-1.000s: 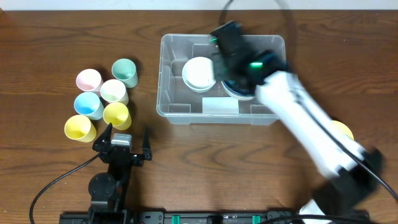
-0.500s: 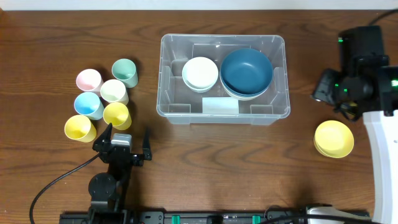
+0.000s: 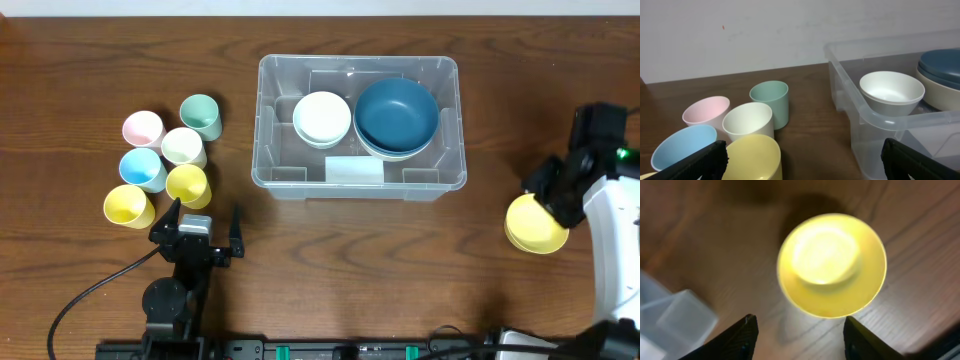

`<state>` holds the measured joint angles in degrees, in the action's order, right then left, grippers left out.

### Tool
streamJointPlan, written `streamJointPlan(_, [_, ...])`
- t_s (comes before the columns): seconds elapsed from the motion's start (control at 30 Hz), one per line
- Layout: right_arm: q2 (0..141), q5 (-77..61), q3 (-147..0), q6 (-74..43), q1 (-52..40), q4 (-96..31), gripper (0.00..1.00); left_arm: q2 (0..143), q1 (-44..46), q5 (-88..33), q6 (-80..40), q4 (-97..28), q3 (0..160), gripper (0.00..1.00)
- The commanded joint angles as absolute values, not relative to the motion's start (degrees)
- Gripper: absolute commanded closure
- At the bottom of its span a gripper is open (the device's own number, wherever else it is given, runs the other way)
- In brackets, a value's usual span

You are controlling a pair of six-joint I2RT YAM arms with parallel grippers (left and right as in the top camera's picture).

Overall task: Pack container
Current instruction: 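Grasp the yellow bowl rim with the right gripper and lift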

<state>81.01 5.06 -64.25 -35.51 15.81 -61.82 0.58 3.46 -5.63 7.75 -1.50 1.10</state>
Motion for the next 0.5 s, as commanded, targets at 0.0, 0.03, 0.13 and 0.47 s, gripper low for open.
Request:
streamJointPlan(0.0, [80.51,2.68,-59.46,-36.62,17.93,-59.05,0.45,0.23,3.18,-6.68,7.90,-3.53,0.23,0.02])
streamJointPlan(0.03, [80.51,2.70,-58.39,-36.62,18.28,-58.19,0.46,0.23,3.18,-6.68,7.90,-3.53,0.23,0.02])
streamJointPlan(0.13, [80.51,2.70,-55.20,-36.62,18.92,-55.31,0.50,0.23,3.18,-6.68,7.90,-3.53,0.23,0.02])
streamJointPlan(0.47, [80.58,0.78,-45.78,-36.10,18.87,-42.37,0.55,0.23,3.18,-6.68,7.90,-3.53,0.23,0.02])
